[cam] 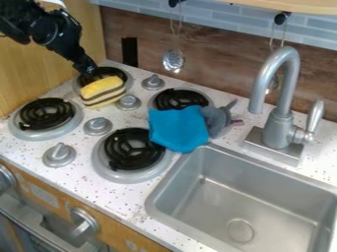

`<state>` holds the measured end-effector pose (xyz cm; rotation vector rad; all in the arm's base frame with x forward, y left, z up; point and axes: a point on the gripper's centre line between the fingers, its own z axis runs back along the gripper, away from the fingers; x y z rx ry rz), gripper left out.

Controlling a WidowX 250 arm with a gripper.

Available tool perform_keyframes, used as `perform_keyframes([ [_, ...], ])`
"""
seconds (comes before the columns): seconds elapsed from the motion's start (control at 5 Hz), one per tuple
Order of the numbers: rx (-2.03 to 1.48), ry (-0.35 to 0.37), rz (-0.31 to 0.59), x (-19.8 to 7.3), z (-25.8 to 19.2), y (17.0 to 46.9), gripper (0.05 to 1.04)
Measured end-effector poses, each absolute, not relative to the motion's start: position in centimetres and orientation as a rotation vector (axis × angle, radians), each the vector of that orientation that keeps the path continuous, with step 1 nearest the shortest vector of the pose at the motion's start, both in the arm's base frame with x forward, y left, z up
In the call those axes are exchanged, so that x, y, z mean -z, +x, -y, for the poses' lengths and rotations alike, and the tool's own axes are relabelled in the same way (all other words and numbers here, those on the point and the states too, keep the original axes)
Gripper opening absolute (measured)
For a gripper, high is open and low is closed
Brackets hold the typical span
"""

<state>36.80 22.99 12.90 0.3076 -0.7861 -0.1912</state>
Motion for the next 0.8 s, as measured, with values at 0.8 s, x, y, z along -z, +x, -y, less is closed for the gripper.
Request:
perform_keyframes([
  [0.8, 0.217, 0.156, 0.577, -9.8, -13.0, 40.4, 1.002],
])
